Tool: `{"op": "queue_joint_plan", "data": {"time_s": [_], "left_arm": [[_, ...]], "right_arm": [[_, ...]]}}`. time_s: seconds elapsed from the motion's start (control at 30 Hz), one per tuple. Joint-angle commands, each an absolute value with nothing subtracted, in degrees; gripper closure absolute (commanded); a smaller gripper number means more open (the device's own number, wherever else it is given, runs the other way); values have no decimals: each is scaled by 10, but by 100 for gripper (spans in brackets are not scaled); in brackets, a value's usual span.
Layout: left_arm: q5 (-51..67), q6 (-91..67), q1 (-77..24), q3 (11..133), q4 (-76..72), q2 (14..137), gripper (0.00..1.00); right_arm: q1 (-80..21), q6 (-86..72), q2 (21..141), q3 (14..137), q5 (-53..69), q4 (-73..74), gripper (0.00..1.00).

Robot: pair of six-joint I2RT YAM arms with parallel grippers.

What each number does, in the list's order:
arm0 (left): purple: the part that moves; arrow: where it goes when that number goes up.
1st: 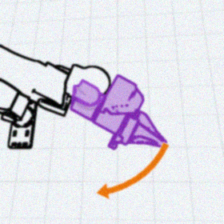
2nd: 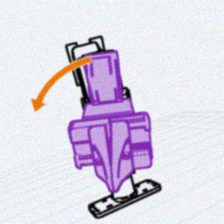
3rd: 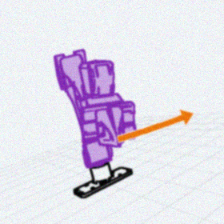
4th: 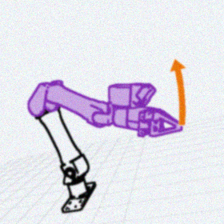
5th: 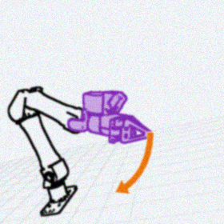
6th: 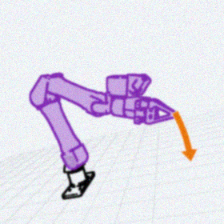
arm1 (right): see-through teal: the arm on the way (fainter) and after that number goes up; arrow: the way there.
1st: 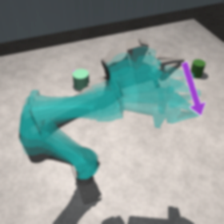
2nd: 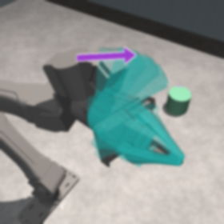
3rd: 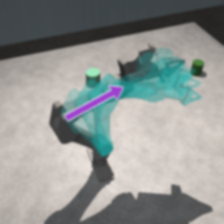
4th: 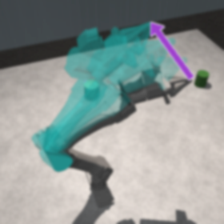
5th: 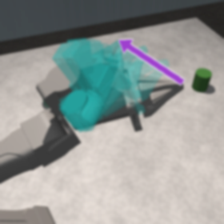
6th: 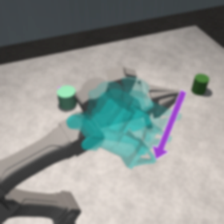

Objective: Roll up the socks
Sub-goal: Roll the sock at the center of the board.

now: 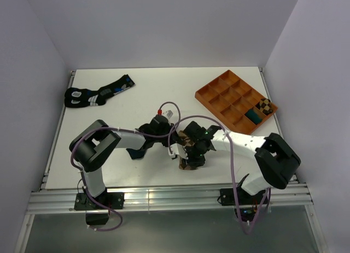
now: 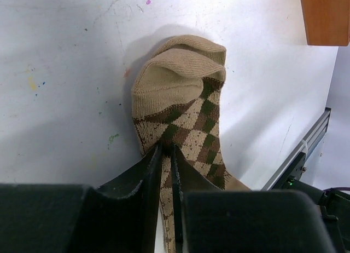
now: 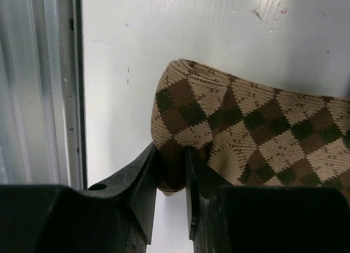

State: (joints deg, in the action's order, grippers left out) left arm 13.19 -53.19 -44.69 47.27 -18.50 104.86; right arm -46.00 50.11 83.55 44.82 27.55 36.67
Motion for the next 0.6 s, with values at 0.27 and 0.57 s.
{"op": "queue_joint_plan", "data": {"time_s": [0.27, 0.57], "left_arm": [[144, -543, -433, 381, -286, 1003, 67], [140, -525, -428, 309, -383, 928, 58]], "right_arm": [[-372, 551, 983, 525, 366, 525, 81], [-332, 560, 1048, 566, 382, 563, 82]]}}
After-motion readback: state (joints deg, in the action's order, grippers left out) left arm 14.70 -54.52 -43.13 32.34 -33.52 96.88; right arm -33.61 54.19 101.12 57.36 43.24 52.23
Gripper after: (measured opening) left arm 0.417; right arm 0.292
